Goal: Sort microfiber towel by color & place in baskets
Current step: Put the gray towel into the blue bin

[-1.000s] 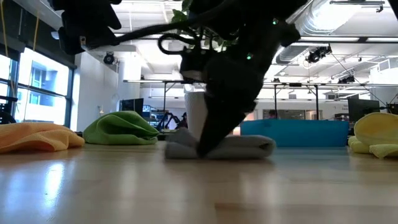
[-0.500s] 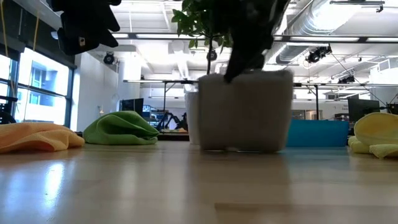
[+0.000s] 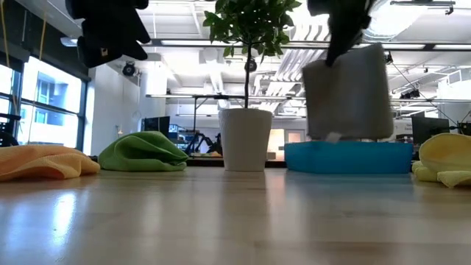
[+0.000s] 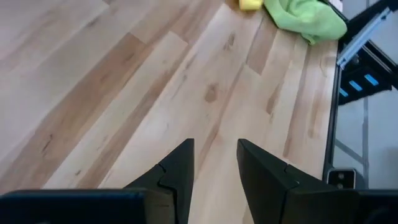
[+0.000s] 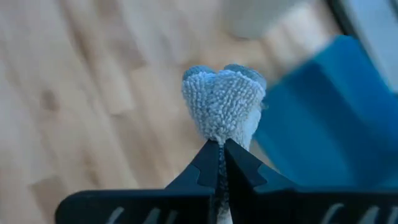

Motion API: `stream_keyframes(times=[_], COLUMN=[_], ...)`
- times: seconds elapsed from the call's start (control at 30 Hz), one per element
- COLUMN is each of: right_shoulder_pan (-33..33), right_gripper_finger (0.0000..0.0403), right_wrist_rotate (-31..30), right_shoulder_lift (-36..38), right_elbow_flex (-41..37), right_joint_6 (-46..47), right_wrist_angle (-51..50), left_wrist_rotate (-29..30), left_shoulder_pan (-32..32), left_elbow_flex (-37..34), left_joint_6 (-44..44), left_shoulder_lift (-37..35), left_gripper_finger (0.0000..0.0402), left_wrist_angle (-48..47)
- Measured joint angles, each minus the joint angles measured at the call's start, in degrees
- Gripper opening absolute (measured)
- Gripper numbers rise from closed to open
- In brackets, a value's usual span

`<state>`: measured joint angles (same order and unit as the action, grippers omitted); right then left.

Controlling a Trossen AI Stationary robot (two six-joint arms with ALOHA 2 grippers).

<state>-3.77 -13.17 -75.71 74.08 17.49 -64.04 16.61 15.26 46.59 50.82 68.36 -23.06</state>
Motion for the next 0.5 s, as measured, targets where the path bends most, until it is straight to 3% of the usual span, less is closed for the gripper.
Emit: stream_keyframes(times=[0.23,0.5], right_shoulder_pan=[-10.5,-24.7], right_gripper_finger=[0.0000,0.0000], right_wrist_rotate=[-8.2,-13.4], right_shoulder_lift=[6.5,6.1], right_elbow_flex=[0.0,0.0], right_joint_6=[-0.5,-2.2], right_wrist_angle=[-7.1,-7.8], left_wrist_rotate=[0.1,0.1], left_shoulder_pan=[-3.7,-7.6], left_elbow_flex=[0.0,0.0], left_joint_6=[0.1,0.2], left_shoulder_lift=[0.0,0.0], left_gripper_finger=[0.0110,0.0110], left_wrist_angle=[0.3,0.7])
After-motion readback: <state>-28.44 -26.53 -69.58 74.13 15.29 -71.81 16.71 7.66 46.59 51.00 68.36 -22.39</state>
